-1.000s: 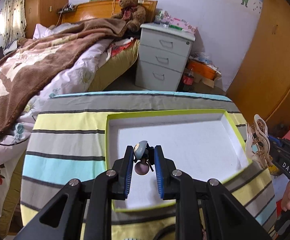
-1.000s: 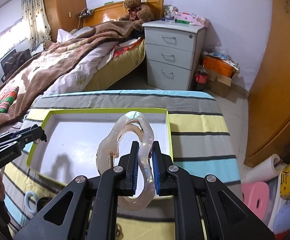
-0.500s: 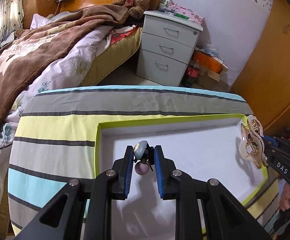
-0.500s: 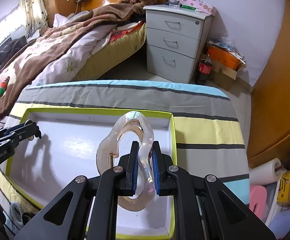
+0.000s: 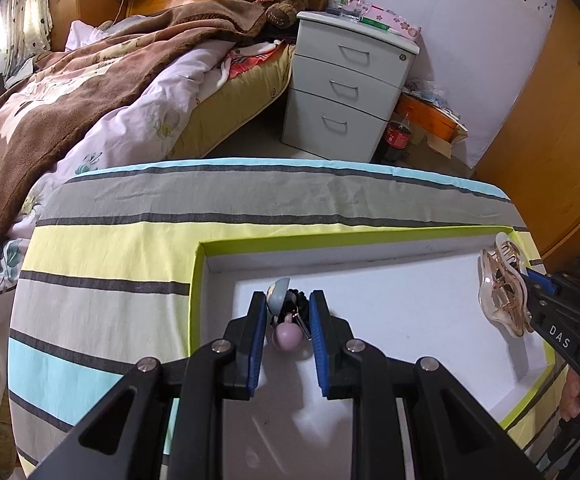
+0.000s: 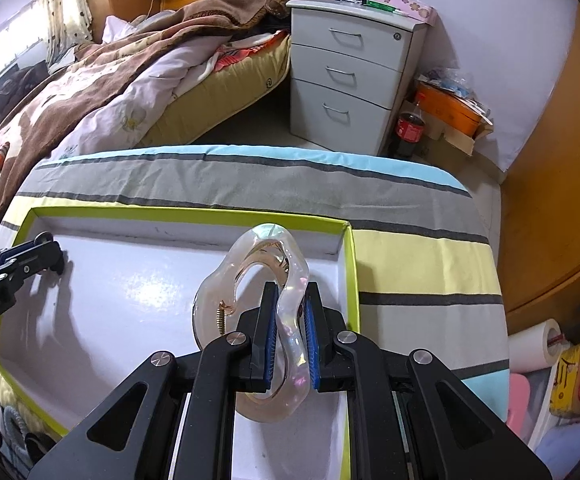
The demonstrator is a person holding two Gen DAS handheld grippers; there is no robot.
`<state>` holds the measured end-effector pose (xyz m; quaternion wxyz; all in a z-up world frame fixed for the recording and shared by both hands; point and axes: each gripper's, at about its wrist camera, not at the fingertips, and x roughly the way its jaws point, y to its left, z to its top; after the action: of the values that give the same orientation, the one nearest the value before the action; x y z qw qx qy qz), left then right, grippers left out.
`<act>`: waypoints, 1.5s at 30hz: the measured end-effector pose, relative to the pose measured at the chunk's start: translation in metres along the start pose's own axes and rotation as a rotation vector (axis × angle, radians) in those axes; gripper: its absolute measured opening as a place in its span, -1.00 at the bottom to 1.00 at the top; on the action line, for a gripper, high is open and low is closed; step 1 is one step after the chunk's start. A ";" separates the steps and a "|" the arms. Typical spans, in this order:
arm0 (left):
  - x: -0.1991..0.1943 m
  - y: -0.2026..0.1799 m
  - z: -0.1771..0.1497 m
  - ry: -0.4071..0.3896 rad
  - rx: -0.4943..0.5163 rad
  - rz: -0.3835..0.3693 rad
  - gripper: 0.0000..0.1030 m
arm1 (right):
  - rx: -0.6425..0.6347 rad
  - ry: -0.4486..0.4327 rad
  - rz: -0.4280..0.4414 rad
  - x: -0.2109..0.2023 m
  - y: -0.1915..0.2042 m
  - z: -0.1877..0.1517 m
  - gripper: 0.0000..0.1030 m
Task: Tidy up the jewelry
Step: 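Lower the claw clip and keychain into the box and open both tools, then withdraw both tools from the box back toward the remaining jewelry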
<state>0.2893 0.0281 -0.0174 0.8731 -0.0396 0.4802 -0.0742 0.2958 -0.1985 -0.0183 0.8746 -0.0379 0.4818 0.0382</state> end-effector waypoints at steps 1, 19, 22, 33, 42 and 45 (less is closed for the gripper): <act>0.001 0.001 0.001 0.000 -0.001 0.001 -0.55 | -0.006 -0.004 -0.003 0.000 0.000 0.000 -0.74; 0.002 0.001 0.000 0.012 0.002 0.020 -0.33 | 0.002 -0.045 0.000 -0.010 -0.002 0.002 -0.69; 0.000 0.001 0.000 0.007 0.000 0.015 -0.23 | 0.012 -0.055 0.000 -0.015 -0.003 0.001 -0.63; -0.029 -0.004 -0.012 -0.031 0.003 0.007 0.06 | 0.042 -0.118 0.033 -0.050 -0.001 -0.013 -0.43; -0.065 -0.004 -0.034 -0.070 -0.001 0.004 0.11 | 0.052 -0.174 0.060 -0.084 0.007 -0.039 -0.42; -0.077 -0.001 -0.044 -0.079 -0.005 0.000 0.13 | 0.057 -0.193 0.070 -0.096 0.009 -0.051 -0.42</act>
<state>0.2113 0.0401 0.0227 0.8914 -0.0449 0.4453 -0.0714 0.2006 -0.1979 0.0355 0.9158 0.0077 0.3974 0.0584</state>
